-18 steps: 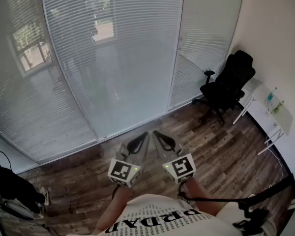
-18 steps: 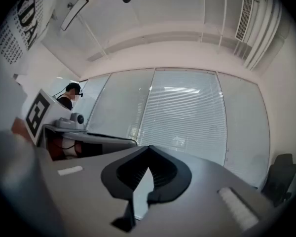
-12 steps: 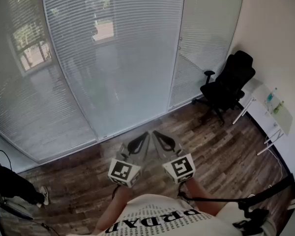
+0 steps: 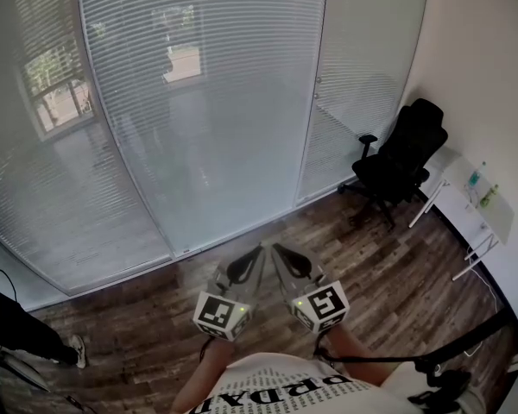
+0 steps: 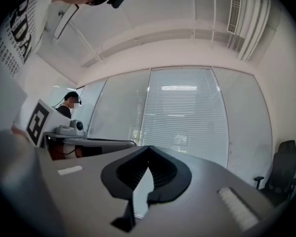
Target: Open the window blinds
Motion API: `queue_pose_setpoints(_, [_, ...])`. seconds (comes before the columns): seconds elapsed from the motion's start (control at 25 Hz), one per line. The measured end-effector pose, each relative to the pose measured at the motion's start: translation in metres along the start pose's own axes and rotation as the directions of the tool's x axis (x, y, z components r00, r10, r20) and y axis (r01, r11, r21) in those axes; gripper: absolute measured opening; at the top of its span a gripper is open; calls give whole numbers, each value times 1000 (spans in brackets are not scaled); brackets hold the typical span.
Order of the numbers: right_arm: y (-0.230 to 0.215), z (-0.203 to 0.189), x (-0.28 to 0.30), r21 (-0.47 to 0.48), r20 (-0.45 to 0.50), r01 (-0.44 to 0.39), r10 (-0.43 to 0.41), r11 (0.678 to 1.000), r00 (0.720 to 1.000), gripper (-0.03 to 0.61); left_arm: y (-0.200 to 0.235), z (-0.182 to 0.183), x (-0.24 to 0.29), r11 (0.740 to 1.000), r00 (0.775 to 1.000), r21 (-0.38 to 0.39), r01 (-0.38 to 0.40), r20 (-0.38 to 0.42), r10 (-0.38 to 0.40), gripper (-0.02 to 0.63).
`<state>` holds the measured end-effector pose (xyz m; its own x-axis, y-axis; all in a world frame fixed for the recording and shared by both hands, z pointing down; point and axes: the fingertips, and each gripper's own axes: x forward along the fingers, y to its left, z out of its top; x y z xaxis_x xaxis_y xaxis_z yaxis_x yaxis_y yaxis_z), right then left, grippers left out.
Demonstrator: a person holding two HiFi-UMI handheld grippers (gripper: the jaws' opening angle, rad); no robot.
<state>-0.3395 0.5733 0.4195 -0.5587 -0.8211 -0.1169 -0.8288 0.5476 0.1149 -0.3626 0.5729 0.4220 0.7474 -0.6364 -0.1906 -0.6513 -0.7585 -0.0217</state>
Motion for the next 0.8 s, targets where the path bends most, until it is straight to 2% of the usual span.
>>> queue_pose_setpoints(0.4, [5,-1,7,1,-16,31,-31,1000,999,9,7,-2,-8,1000,1000,1,21,-11,-21,-5])
queue_pose_setpoints(0.8, [15,-8,26,12,-52,75,-75,997,996,8,22,2,-19,997,997,18,80,-1,-80,-5])
